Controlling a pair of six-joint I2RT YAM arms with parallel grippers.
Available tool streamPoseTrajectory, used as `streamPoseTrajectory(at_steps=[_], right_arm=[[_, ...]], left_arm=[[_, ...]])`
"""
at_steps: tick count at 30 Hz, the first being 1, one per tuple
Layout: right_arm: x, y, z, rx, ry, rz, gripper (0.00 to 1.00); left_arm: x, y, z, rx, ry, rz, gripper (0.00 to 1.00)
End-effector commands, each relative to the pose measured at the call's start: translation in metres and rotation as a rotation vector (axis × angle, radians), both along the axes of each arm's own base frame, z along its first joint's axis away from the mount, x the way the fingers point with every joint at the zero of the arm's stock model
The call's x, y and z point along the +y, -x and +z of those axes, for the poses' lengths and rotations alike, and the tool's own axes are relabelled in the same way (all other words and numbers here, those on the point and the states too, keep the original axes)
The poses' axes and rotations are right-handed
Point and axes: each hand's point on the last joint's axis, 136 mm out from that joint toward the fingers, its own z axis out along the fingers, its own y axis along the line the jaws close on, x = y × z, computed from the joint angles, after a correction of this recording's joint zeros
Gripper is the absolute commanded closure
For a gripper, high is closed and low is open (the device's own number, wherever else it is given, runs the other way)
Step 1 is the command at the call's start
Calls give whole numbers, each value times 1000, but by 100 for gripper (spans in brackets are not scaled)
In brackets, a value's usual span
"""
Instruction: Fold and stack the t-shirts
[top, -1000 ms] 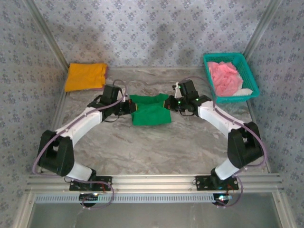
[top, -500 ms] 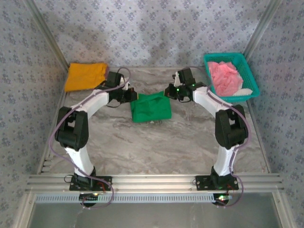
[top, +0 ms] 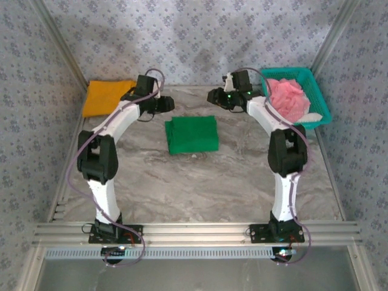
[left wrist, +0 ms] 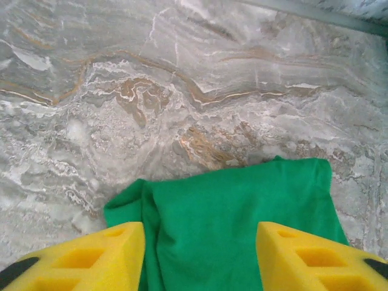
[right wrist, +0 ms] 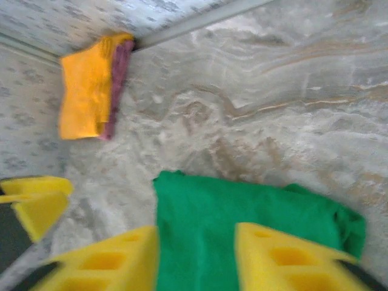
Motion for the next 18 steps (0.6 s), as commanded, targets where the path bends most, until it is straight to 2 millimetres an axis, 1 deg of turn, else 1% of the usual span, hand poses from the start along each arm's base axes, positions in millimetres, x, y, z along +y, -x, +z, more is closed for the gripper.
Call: streamPoseTrajectory(at_steps=[1, 2, 3, 4, 6, 7, 8, 10, 11, 13, 14, 15, 16, 18], right_arm=[[22, 52, 14, -40, -71, 90, 84], [25, 62, 4, -21, -71, 98, 90], [29, 71, -7, 3, -72, 108, 95], [34, 76, -15, 13, -78, 113, 98], [40, 82, -36, 45, -75, 115, 100], [42, 82, -46, 64, -74, 115, 100], [43, 81, -56, 74, -76, 114, 100], [42, 78, -83, 93, -58, 102, 100], [43, 79, -97, 113, -49, 101, 100], [45, 82, -119, 150, -41, 110, 100], [45, 82, -128, 160, -32, 107, 100], [41, 92, -145, 195, -13, 102, 100], [39, 96, -153, 205, -3, 98, 100], [34, 103, -163, 235, -9, 73, 100]], left_arm=[[-50, 44, 21, -89, 63, -92, 68], [-61, 51, 16, -89, 88, -111, 74], [-71, 57, 5, -78, 105, -124, 81], [-76, 60, -8, -64, 105, -125, 84], [-78, 60, -36, -17, 89, -111, 89], [-76, 60, -52, 14, 81, -108, 94], [-75, 59, -65, 35, 72, -103, 97], [-66, 63, -96, 84, 38, -78, 99], [-62, 66, -108, 101, 30, -65, 100], [-53, 75, -127, 127, 13, -32, 100], [-47, 81, -136, 138, 5, -12, 100], [-41, 87, -145, 155, -4, 6, 100], [-36, 93, -153, 173, -10, 19, 100], [-28, 104, -170, 201, -20, 38, 100]])
